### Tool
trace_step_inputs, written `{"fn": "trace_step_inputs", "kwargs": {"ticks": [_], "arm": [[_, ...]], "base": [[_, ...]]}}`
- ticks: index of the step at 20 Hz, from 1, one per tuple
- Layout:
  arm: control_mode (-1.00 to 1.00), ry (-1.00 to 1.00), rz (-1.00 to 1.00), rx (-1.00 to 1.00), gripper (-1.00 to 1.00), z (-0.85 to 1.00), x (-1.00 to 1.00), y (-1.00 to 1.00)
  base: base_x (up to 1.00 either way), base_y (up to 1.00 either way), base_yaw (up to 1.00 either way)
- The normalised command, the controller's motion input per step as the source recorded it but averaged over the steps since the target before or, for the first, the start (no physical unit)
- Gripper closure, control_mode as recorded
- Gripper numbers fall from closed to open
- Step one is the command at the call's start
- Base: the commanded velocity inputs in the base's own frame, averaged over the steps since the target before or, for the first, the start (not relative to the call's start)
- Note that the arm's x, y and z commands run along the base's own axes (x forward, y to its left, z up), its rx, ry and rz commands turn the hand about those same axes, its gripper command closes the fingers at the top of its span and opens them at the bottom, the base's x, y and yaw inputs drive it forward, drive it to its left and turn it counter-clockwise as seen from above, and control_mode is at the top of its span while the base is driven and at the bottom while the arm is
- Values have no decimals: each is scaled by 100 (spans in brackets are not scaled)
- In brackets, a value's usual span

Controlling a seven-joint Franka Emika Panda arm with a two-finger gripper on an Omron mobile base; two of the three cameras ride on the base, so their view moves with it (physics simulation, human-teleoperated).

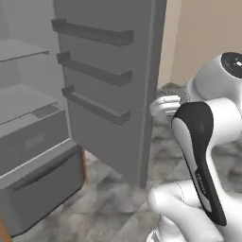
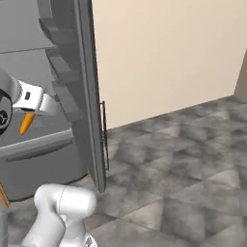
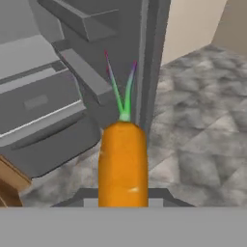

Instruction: Place the cold items (carrot and eggplant) from the fridge in one tupperware on the dining counter. Place the warm items (kebab skewer and hot dog) in the stove area in another tupperware.

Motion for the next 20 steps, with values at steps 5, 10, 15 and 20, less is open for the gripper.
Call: {"fn": "trace_step_inputs", "kwargs": {"ticks": [5,10,15,20], "arm": [[100,0,0,0,100,0,0,0],[100,0,0,0,100,0,0,0],[100,0,0,0,100,0,0,0],[100,0,0,0,100,0,0,0]], "base": [[-23,-1,-100],[13,-1,-95],[84,-6,-74],[97,-13,-62]]}}
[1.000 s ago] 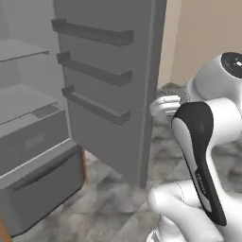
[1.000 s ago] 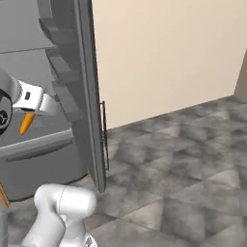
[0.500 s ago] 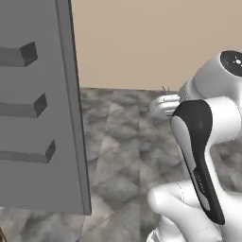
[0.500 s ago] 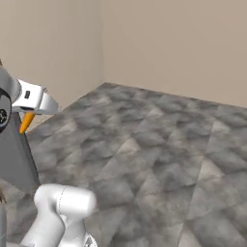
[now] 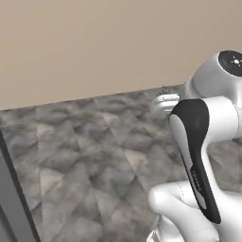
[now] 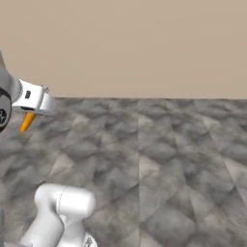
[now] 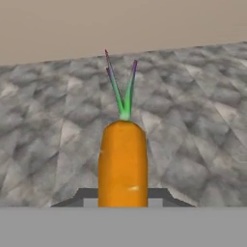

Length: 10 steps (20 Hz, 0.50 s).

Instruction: Place the cold items (carrot and eggplant) from the fridge in one tupperware on the dining counter. Place the warm items (kebab skewer and hot dog) in the stove area in another tupperware.

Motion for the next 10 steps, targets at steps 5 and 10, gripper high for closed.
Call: {"fn": "trace_step_inputs", "kwargs": {"ticks": [5,10], "arm": [[100,0,0,0,100,0,0,0],[100,0,0,0,100,0,0,0]], "base": [[100,-12,-51],[98,-1,-54]]}}
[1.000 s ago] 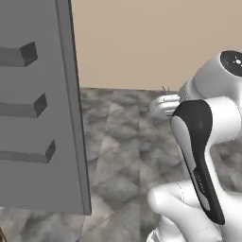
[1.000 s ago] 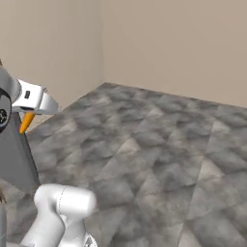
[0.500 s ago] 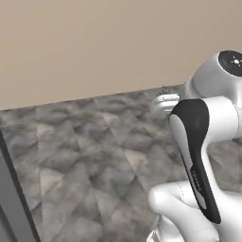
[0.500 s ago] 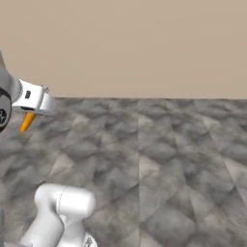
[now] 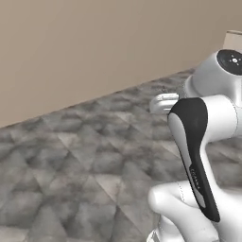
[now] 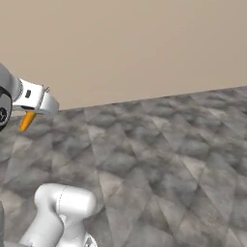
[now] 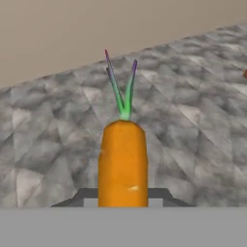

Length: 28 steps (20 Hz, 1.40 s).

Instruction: Place the cold items (carrot and eggplant) from the fridge in one tupperware on the dining counter. Place the warm items (kebab skewer and hot dog) in the stove area in another tupperware.

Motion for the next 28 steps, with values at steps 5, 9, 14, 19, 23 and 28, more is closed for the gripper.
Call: {"fn": "trace_step_inputs", "kwargs": {"ticks": [5,9,14,19,23,28], "arm": [[100,0,0,0,100,0,0,0],[100,0,0,0,100,0,0,0],[100,0,0,0,100,0,0,0],[100,0,0,0,100,0,0,0],[100,0,0,0,100,0,0,0],[100,0,0,0,100,0,0,0]], "base": [[86,0,-66],[92,0,-65],[99,17,-60],[100,51,-47],[100,63,-47],[100,64,-47]]}}
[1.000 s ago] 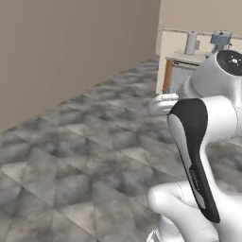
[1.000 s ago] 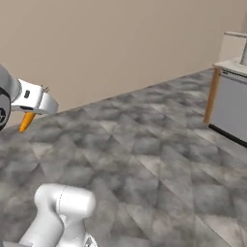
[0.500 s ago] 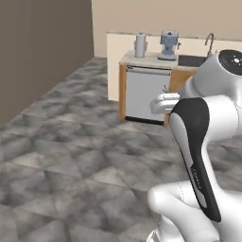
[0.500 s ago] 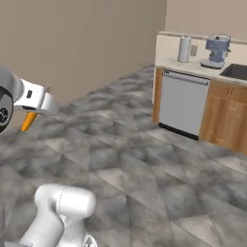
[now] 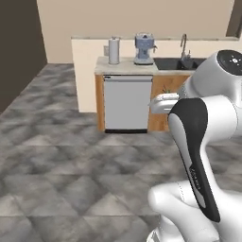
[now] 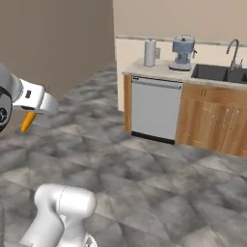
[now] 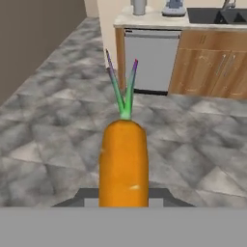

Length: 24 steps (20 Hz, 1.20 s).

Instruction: Place the cold items (carrot and eggplant) from the fridge in one tupperware on the dining counter. Place the warm items (kebab skewer and hot dog) in the stove area in another tupperware.

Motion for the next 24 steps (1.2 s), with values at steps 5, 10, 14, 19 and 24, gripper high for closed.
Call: {"fn": "trace_step_inputs", "kwargs": {"ticks": [5,10,14,19,24], "arm": [[100,0,0,0,100,0,0,0],[100,0,0,0,100,0,0,0],[100,0,0,0,100,0,0,0],[100,0,0,0,100,0,0,0],[100,0,0,0,100,0,0,0]], "base": [[100,65,-48],[100,68,-48],[100,68,-48],[100,70,-48],[91,97,-37]]}}
